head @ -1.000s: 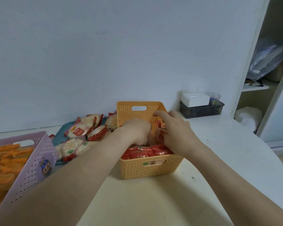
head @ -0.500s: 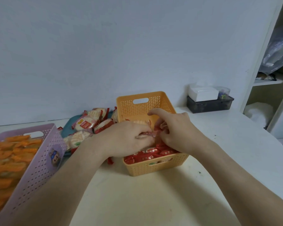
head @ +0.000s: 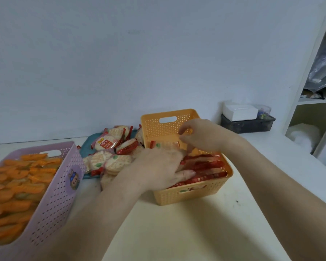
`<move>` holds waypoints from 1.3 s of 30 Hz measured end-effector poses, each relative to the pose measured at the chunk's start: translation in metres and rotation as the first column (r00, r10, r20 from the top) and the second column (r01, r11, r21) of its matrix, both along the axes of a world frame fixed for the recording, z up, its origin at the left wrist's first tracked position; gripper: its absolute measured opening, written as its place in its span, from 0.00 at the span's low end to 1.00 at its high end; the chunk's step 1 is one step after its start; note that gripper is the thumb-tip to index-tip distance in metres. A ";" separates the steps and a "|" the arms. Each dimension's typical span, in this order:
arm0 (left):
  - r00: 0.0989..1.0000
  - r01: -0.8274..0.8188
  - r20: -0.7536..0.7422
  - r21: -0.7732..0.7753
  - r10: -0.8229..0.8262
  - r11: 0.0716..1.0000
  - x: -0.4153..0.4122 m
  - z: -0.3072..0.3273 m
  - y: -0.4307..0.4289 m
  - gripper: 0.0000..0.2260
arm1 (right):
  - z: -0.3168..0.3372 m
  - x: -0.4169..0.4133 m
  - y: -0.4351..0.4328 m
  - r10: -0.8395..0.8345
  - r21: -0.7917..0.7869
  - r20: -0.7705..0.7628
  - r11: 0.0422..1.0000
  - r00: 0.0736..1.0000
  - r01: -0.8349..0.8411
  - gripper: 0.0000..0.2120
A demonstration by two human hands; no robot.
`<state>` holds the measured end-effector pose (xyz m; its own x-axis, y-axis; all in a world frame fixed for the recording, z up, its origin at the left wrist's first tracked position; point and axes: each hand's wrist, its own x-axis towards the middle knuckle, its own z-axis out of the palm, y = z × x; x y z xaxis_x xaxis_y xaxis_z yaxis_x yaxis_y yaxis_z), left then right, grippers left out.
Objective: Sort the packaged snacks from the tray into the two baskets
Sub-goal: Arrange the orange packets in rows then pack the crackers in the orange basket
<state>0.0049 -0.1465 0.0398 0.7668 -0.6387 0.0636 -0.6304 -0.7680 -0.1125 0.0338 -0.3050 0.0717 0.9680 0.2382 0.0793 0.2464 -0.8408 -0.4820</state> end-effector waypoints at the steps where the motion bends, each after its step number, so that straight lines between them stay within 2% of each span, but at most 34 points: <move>1: 1.000 0.013 -0.012 0.030 -0.012 0.999 0.001 -0.001 -0.001 0.24 | -0.001 0.009 0.004 -0.036 -0.042 -0.020 0.998 0.999 0.035 0.14; 5: 0.999 0.046 -0.023 0.090 -0.044 0.995 0.002 -0.004 -0.001 0.22 | -0.006 0.030 0.024 -0.102 -0.282 -0.192 0.958 0.976 0.045 0.25; 7: 0.999 0.050 -0.025 0.104 -0.048 0.993 0.003 -0.004 0.000 0.23 | -0.013 0.036 0.031 -0.114 -0.301 -0.232 0.953 0.966 0.040 0.29; 9: 0.999 0.054 -0.016 0.115 -0.052 0.992 0.004 -0.005 0.001 0.23 | -0.023 0.044 0.037 -0.122 -0.257 -0.222 0.964 0.967 0.063 0.31; 11: 0.999 0.052 -0.008 0.112 -0.052 0.992 0.003 -0.007 0.002 0.23 | -0.030 0.049 0.039 -0.126 -0.187 -0.172 0.978 0.977 0.093 0.28; 14: 0.999 0.043 0.011 0.086 -0.045 0.995 0.002 -0.008 0.004 0.23 | -0.033 0.048 0.036 -0.098 0.128 -0.089 0.986 0.991 0.109 0.19; 15: 0.999 0.036 0.012 0.056 -0.037 0.998 0.002 -0.008 0.004 0.23 | -0.031 0.045 0.032 -0.081 0.220 -0.020 0.972 0.997 0.083 0.18; 16: 0.999 0.029 0.019 0.005 -0.029 1.000 0.002 -0.009 0.005 0.22 | -0.029 0.043 0.028 -0.057 0.240 0.090 0.970 0.994 0.034 0.19; 17: 0.999 0.029 0.043 -0.068 -0.026 0.997 0.002 -0.010 0.006 0.22 | -0.027 0.039 0.021 -0.022 0.192 0.201 0.981 0.979 -0.017 0.20; 19: 0.996 0.029 0.092 -0.262 -0.005 0.965 -0.001 -0.013 0.008 0.18 | -0.020 0.027 0.009 0.066 -0.025 0.328 0.998 0.942 -0.061 0.24; 21: 0.991 -0.023 0.111 -0.379 0.069 0.925 -0.004 -0.017 0.010 0.16 | -0.015 0.010 -0.002 0.101 -0.230 0.290 0.973 0.952 -0.033 0.26; 23: 0.967 -0.093 0.180 -0.407 0.179 0.909 -0.008 -0.019 0.011 0.14 | -0.016 -0.003 -0.008 0.090 -0.319 0.251 0.948 0.964 -0.005 0.20; 25: 0.899 -0.175 0.293 -0.439 0.325 0.881 -0.009 -0.021 0.011 0.11 | -0.021 -0.013 -0.011 0.088 -0.323 0.249 0.946 0.965 -0.003 0.13; 27: 0.844 -0.325 0.243 -0.478 0.478 0.816 -0.012 -0.021 0.011 0.14 | -0.028 -0.018 -0.011 0.088 -0.301 0.252 0.953 0.964 -0.008 0.11; 29: 0.843 -0.475 -0.027 -0.505 0.537 0.720 -0.012 -0.021 0.013 0.19 | -0.035 -0.023 -0.012 0.083 -0.276 0.287 0.961 0.954 -0.001 0.12; 30: 0.842 -0.520 -0.176 -0.514 0.509 0.682 -0.011 -0.020 0.013 0.19 | -0.039 -0.025 -0.013 0.078 -0.264 0.319 0.965 0.945 0.009 0.12; 31: 0.842 -0.534 -0.263 -0.531 0.472 0.658 -0.009 -0.020 0.014 0.19 | -0.042 -0.026 -0.014 0.072 -0.259 0.350 0.966 0.934 0.023 0.12; 32: 0.847 -0.526 -0.269 -0.552 0.459 0.647 -0.010 -0.019 0.012 0.19 | -0.045 -0.028 -0.015 0.065 -0.259 0.377 0.965 0.924 0.038 0.13; 36: 0.881 -0.417 -0.093 -0.618 0.465 0.667 -0.022 -0.009 -0.007 0.19 | -0.044 -0.031 -0.025 0.027 -0.313 0.455 0.940 0.890 0.132 0.19; 39: 0.904 -0.349 -0.030 -0.627 0.427 0.696 -0.017 -0.004 -0.035 0.20 | -0.037 -0.034 -0.039 -0.021 -0.292 0.504 0.937 0.864 0.194 0.15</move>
<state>-0.0118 -0.1813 0.0362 0.9005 -0.0808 0.4273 -0.2738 -0.8687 0.4128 0.0001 -0.3442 0.0351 0.8451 0.2300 0.4826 0.2743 -0.9614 -0.0220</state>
